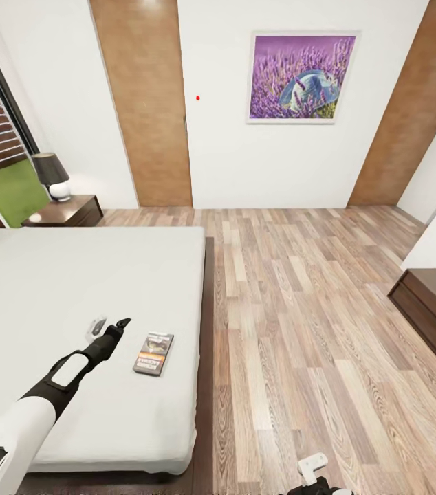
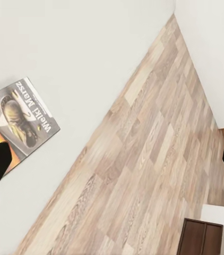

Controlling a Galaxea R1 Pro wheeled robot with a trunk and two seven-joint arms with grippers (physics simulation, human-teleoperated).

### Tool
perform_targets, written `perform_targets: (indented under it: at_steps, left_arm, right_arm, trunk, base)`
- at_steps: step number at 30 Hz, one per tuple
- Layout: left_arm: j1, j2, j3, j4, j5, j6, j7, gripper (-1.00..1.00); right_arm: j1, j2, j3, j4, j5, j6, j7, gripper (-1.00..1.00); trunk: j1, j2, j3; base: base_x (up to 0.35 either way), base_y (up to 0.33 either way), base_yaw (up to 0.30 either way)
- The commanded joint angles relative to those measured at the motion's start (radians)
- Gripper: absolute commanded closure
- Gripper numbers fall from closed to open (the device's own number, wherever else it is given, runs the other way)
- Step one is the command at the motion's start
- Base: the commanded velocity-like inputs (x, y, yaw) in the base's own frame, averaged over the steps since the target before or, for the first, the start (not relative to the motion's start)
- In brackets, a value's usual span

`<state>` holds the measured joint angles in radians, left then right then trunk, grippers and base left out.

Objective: In the bedroom, move the book from the bed onto either nightstand, and place the two sandals side by side next to the bed.

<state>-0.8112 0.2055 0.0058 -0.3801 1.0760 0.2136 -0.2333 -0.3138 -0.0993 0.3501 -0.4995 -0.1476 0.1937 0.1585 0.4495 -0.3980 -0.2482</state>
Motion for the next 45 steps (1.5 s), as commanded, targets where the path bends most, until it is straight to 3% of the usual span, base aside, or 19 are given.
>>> perform_targets:
  at_steps: [1,23,27,32,37,45]
  left_arm:
    - [-0.002,0.001,0.001,-0.001,0.009,0.007,-0.002,-1.0]
    - [-0.04,-0.008,-0.001,-0.008,0.001,-0.014,-0.003,-1.0]
    - [-0.046,-0.017,-0.003,-0.008,0.0,-0.056,-0.003,-1.0]
    - [-0.048,-0.043,-0.004,-0.002,0.001,-0.127,-0.003,-1.0]
    - [-0.049,-0.089,-0.003,0.002,0.004,-0.214,-0.003,-1.0]
    - [-0.049,-0.107,-0.008,0.002,0.003,-0.226,0.017,-1.0]
  right_arm:
    - [-0.001,-0.001,0.006,-0.002,-0.01,0.006,-0.001,-1.0]
    - [-0.001,-0.002,0.009,-0.003,-0.011,0.006,-0.003,-1.0]
    - [-0.001,-0.002,0.008,-0.002,-0.011,0.005,-0.003,-1.0]
    - [-0.001,-0.002,0.008,-0.002,-0.011,0.005,-0.003,-1.0]
    - [-0.001,0.001,0.012,-0.003,-0.011,0.004,-0.002,-1.0]
    - [-0.001,0.006,0.013,-0.002,-0.01,0.004,-0.003,-1.0]
  trunk:
    - [0.0,-0.002,-0.004]
    - [0.0,-0.002,-0.04]
    - [0.0,-0.002,-0.046]
    - [0.0,-0.002,-0.054]
    - [0.0,-0.002,-0.062]
    - [0.0,-0.002,-0.075]
  base:
    - [0.0,0.0,0.0]
    - [0.0,0.0,0.0]
    - [0.0,0.0,0.0]
    - [0.0,0.0,0.0]
    - [0.0,0.0,0.0]
    - [0.0,0.0,0.0]
